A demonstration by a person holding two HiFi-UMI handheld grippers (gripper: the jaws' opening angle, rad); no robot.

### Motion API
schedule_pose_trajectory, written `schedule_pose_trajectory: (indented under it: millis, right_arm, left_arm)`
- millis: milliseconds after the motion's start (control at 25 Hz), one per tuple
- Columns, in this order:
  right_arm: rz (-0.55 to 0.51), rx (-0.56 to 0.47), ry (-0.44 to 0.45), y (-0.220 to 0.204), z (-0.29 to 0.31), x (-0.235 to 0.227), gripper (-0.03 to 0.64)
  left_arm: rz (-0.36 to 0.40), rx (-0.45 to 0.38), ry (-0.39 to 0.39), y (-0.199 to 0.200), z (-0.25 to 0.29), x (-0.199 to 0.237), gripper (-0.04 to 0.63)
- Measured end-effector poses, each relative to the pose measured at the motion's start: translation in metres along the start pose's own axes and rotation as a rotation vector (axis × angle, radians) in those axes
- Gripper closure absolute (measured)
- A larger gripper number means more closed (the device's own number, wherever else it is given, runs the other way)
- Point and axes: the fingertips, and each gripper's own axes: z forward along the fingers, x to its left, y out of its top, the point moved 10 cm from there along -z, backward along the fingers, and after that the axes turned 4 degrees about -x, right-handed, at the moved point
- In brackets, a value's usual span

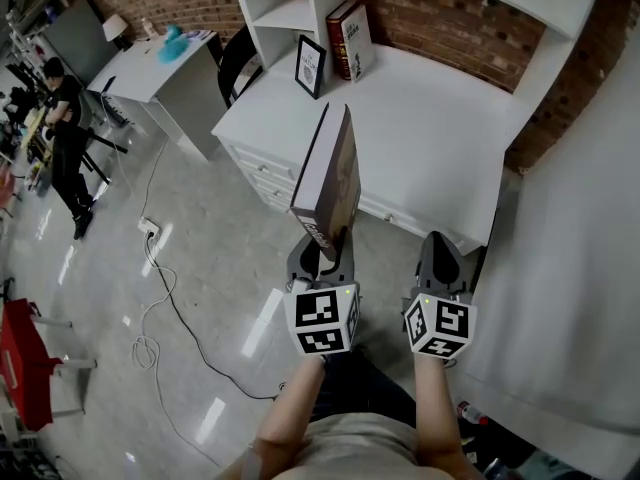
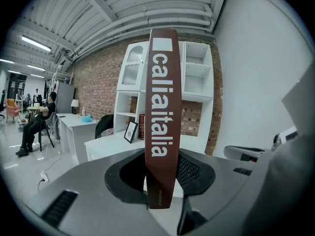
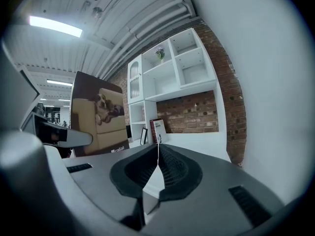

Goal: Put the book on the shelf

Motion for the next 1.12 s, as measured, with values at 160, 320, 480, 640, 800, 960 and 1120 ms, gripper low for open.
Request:
schedule_pose_trajectory:
  millis: [160,320,480,640,800,960,1120]
  right_arm:
    - [0.000,0.006,0.011,-0.001,0.031,0.005,0.600]
    - [-0.005,0.004,0.000,0.003,0.064,0.010,0.600]
    - [-0.008,-0.008,-0.020,0.011,0.097,0.018,0.600]
    - [-0.013,-0.010,-0.044,0.016,0.128,0.023,0.600]
    - [-0.009,0.002,-0.065,0.015,0.158,0.026,0.600]
    - [0.011,0.004,-0.071,0.013,0.183,0.033,0.600]
    - [0.019,0.013,-0.090,0.010,0.202,0.033,0.600]
  left_arm:
    - [-0.014,0.004,-0.007,0.004,0.027,0.012,0.448]
    - [-0.008,0.001,-0.028,0.014,0.060,0.026,0.447]
    - [-0.001,-0.002,-0.052,0.026,0.091,0.042,0.447]
    - [0.000,0.002,-0.083,0.037,0.121,0.057,0.448]
    - [0.000,0.010,-0.108,0.044,0.150,0.071,0.448]
    - [0.003,0.018,-0.127,0.048,0.173,0.089,0.447]
    - [0.006,0.029,-0.139,0.048,0.194,0.100,0.448]
